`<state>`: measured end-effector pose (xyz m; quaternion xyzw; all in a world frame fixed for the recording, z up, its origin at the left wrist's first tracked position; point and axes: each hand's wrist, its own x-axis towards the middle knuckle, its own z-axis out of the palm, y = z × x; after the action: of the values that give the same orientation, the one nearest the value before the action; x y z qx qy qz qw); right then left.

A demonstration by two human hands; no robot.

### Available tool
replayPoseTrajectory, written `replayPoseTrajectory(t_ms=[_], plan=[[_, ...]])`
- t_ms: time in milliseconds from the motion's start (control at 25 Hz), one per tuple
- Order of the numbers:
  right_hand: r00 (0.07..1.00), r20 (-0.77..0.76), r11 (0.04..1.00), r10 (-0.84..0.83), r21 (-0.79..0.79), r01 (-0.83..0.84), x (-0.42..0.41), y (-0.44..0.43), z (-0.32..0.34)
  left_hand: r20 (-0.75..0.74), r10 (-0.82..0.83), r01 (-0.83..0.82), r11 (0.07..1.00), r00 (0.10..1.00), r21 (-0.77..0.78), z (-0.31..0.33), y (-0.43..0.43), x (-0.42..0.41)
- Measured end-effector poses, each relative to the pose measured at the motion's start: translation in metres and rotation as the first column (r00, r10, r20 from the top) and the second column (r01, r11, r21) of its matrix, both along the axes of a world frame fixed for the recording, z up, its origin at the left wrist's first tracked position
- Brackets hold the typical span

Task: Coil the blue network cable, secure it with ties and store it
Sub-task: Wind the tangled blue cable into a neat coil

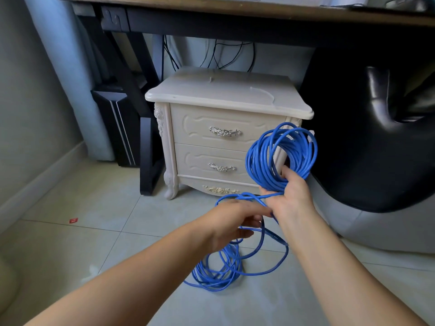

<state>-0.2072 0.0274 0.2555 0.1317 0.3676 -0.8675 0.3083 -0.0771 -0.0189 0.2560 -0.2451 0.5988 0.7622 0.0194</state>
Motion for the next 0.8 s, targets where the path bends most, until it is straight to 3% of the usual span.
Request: replayPoseTrajectory(t_ms=[120, 280, 320, 400, 520, 680, 720, 800], plan=[[0.999, -0.011, 0.999, -0.034, 0.022, 0.034, -0.005, 0.005, 0.003, 0.005, 0.008, -0.009, 0.989, 1.000, 0.148, 0.000, -0.005, 0.002], [0.999, -0.019, 0.999, -0.037, 0.029, 0.038, 0.000, 0.005, 0.005, -0.014, 0.111, -0.106, 0.975, 0.994, 0.198, 0.000, -0.004, 0.000], [0.999, -0.020, 0.999, -0.031, 0.015, 0.031, 0.000, 0.006, 0.007, -0.014, 0.154, -0.151, 0.979, 0.988, 0.135, 0.000, -0.007, 0.000], [1.000, -0.013, 0.999, -0.002, -0.048, 0.001, 0.000, 0.009, 0.014, -0.003, 0.263, -0.259, 0.951, 0.965, -0.170, 0.000, -0.019, 0.002], [0.998, -0.005, 0.985, 0.058, -0.161, -0.058, -0.002, 0.017, 0.025, -0.043, 0.383, -0.333, 0.737, 0.923, -0.588, -0.002, -0.041, 0.008], [0.990, -0.058, 0.981, 0.132, -0.133, -0.139, 0.000, 0.019, 0.030, -0.070, 0.344, -0.268, 0.569, 0.936, -0.778, -0.005, -0.054, 0.011], [0.988, -0.071, 0.981, 0.139, -0.123, -0.147, 0.000, 0.020, 0.031, -0.085, 0.352, -0.262, 0.496, 0.932, -0.828, -0.006, -0.056, 0.012], [0.984, -0.100, 0.978, 0.150, -0.128, -0.162, -0.004, 0.023, 0.034, -0.134, 0.403, -0.251, 0.252, 0.905, -0.935, -0.008, -0.063, 0.014]])
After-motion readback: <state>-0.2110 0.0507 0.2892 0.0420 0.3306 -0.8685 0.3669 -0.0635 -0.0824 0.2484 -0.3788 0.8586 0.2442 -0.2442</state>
